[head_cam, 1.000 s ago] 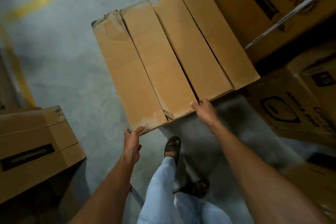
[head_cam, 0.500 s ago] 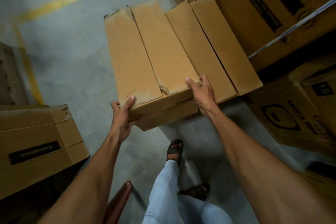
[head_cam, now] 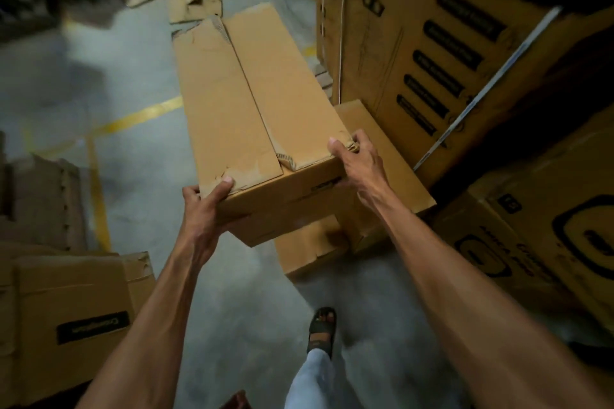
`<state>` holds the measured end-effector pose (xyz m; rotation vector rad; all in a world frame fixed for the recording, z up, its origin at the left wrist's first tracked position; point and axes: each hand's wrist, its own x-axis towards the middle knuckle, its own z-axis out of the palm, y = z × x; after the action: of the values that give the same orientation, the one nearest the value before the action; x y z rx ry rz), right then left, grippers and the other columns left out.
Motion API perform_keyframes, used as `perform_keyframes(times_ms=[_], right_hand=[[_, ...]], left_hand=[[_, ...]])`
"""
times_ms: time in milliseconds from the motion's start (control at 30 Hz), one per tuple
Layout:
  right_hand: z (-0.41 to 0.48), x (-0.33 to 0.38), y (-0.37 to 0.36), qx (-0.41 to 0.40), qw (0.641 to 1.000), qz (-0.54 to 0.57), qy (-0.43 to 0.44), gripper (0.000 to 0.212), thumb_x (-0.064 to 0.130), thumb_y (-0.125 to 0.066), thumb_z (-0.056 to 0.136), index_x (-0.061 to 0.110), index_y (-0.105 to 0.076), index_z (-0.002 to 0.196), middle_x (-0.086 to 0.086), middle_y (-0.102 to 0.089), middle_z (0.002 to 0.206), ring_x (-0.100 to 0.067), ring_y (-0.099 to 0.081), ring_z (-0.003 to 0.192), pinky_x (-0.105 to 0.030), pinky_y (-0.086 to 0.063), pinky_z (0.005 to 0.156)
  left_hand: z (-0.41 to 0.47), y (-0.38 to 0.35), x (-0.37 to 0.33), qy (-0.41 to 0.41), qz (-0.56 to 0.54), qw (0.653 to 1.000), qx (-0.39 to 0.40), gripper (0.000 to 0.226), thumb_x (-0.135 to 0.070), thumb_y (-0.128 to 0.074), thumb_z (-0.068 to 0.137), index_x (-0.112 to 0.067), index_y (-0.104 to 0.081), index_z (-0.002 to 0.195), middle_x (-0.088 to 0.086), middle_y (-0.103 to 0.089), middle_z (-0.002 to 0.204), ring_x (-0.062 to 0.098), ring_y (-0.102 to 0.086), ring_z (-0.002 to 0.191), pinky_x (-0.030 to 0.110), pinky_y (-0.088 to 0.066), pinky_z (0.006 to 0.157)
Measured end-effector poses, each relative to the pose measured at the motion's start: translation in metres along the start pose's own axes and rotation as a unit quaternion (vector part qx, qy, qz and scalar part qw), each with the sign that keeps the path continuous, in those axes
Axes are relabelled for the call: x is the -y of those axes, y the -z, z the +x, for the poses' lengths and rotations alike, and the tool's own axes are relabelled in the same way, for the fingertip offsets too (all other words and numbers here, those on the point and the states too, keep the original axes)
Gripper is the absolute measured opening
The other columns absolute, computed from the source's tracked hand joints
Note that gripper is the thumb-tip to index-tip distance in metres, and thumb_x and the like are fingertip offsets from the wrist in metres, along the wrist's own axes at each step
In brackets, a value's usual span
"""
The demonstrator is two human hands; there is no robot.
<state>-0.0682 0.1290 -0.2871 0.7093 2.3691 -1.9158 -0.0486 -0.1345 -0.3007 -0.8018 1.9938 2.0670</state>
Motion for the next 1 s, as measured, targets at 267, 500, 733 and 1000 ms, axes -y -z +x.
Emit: perform_keyframes(times_ms=[267, 500, 733, 1000], right_hand=[[-0.145, 0.073, 0.103, -0.056, 0.984, 0.046, 0.165, 0.033, 0.066, -0.064, 0.082, 0.037, -0.047, 0.085, -0.006, -0.061, 0.106, -0.034, -0.065, 0.099, -0.065, -0.058, 0.066], [-0.264, 0.111, 0.192, -0.165, 0.946, 0.065, 0.270, 0.030, 0.048, -0.064, 0.096, 0.022, -0.052, 0.104, -0.001, -0.066, 0.109, -0.017, -0.065, 0.097, -0.042, -0.059, 0.074], [-0.352, 0.107, 0.270, -0.243, 0.904, 0.149, 0.318, 0.021, 0.042, -0.068, 0.096, 0.026, -0.056, 0.101, 0.002, -0.071, 0.106, -0.017, -0.070, 0.097, -0.052, -0.061, 0.080], [-0.413, 0.071, 0.354, -0.411, 0.853, 0.120, 0.298, 0.017, 0.043, -0.067, 0.096, 0.031, -0.056, 0.096, 0.008, -0.070, 0.103, -0.014, -0.068, 0.094, -0.054, -0.058, 0.081]], left_hand=[[-0.157, 0.002, -0.072, -0.151, -0.032, 0.986, 0.066, 0.043, -0.026, -0.071, 0.094, -0.014, -0.038, 0.119, 0.007, -0.050, 0.118, 0.019, -0.060, 0.102, 0.047, -0.064, 0.063], [-0.280, -0.014, -0.097, -0.258, -0.059, 0.951, 0.163, 0.044, -0.028, -0.068, 0.094, -0.018, -0.039, 0.126, 0.009, -0.052, 0.123, 0.024, -0.062, 0.109, 0.043, -0.064, 0.070], [-0.363, -0.058, -0.117, -0.329, -0.055, 0.905, 0.264, 0.057, -0.035, -0.072, 0.083, -0.020, -0.041, 0.128, 0.006, -0.055, 0.125, 0.024, -0.065, 0.111, 0.037, -0.064, 0.071], [-0.404, -0.153, -0.113, -0.305, -0.014, 0.868, 0.392, 0.053, -0.035, -0.075, 0.086, -0.019, -0.044, 0.126, 0.007, -0.055, 0.130, 0.025, -0.064, 0.115, 0.047, -0.063, 0.076]])
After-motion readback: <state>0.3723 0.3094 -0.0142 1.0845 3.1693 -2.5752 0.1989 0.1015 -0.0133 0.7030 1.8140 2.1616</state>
